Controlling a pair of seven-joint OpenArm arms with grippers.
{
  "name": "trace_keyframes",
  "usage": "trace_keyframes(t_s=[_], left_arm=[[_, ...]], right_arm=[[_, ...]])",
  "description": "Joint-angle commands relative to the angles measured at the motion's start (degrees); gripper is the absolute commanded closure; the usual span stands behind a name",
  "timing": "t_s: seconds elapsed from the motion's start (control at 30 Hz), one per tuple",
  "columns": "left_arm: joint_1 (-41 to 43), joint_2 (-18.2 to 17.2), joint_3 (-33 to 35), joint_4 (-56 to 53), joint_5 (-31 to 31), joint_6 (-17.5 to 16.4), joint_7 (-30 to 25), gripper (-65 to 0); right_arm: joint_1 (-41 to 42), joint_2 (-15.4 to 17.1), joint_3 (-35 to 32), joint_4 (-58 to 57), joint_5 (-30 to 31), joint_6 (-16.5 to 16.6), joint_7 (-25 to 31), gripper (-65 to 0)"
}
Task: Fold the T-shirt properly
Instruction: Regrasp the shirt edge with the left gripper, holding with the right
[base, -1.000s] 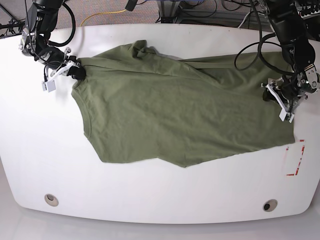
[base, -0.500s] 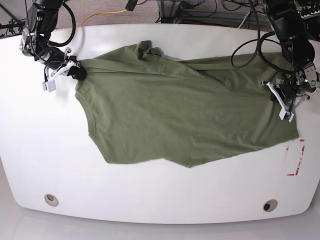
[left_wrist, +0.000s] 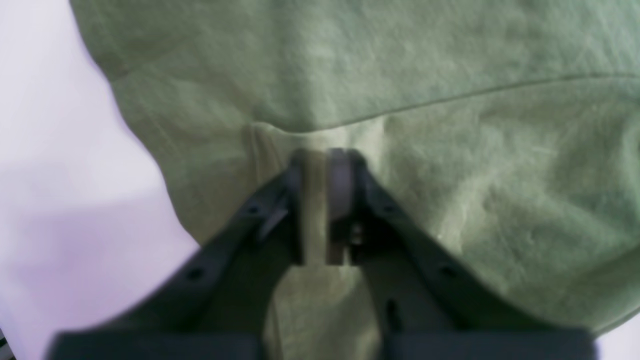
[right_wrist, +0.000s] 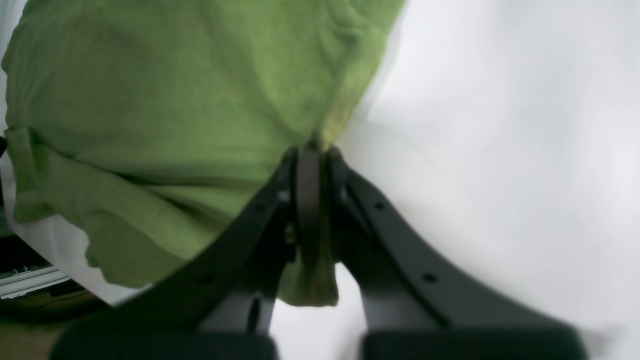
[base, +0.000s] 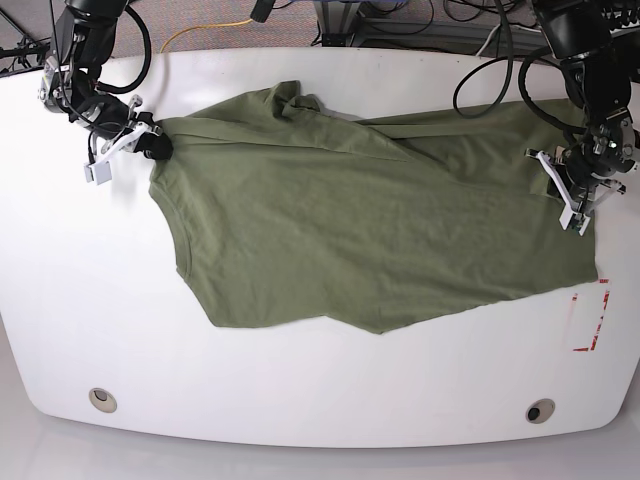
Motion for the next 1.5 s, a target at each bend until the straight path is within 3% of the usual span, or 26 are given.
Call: trace_keyframes(t_s=[0.0,0.07,0.23,0.33,0.53,0.63,0.7,0.77,0.87,1.0,1.1,1.17,1.23,1.47], left_arm=[[-0.76,-0.92,-0.29,0.85,-0.28,0.13,-0.95,0.0],[-0.76,-1.01,-0.29,0.32,-0.28,0.22,-0.95,-2.4],[-1.47,-1.18,-0.46,-2.22,-0.37,0.48,-1.13,-26.1],[-2.43,-0.92,-1.96,-2.14,-0.37,0.31,-1.22,-32.5],[-3.84,-0.92,-2.4,-2.4,-0.19,0.31,-1.22,-31.9],[-4.02,-0.92,-1.43,-3.02,-0.19,0.57,-1.22,-22.9],[-4.19,-1.01,0.15,-5.39,-0.19,0.57,-1.22,-10.3],[-5.34,-1.18,1.12,-7.41,-0.19,0.57,-1.22,-3.2],[-6.3,-1.27,2.17,-10.14,-0.19,0.57,-1.22,-3.8],[-6.3,-1.27,2.17,-10.58,-0.19,0.48,-1.22,-12.4],[-6.13,-1.27,2.09,-8.99,-0.28,0.22,-1.22,-14.9],[-6.13,-1.27,2.09,-7.85,-0.28,0.31,-1.22,-9.6],[-6.04,-1.27,2.09,-6.71,-0.19,0.57,-1.22,-0.3],[-6.04,-0.83,2.0,-1.7,3.68,0.22,-1.13,0.0]], right_arm=[[0.42,1.04,0.21,0.93,0.81,0.27,0.86,0.0],[0.42,1.04,0.21,0.93,0.81,0.27,0.86,0.0],[0.51,1.04,0.21,0.93,0.81,0.27,0.86,0.0],[0.51,1.04,0.21,0.93,0.81,0.27,0.86,0.0],[0.51,0.34,0.21,0.93,0.81,0.27,0.86,0.0],[0.51,-0.01,0.21,0.93,0.81,0.27,0.86,0.0],[0.51,-0.1,0.21,0.93,0.81,0.27,0.86,0.0],[0.68,-0.1,0.12,0.93,0.81,0.27,0.86,0.0],[1.12,-0.1,0.12,0.93,0.81,0.27,0.86,0.0],[1.56,-0.1,0.12,0.84,0.81,0.27,0.86,0.0],[1.56,-0.1,0.12,0.84,0.81,0.09,0.86,0.0],[1.56,-0.1,0.12,0.84,0.73,0.0,0.86,0.0],[1.56,-0.1,0.12,0.84,0.73,0.0,0.86,0.0],[1.56,-0.1,0.12,0.84,0.73,-0.17,0.86,0.0]])
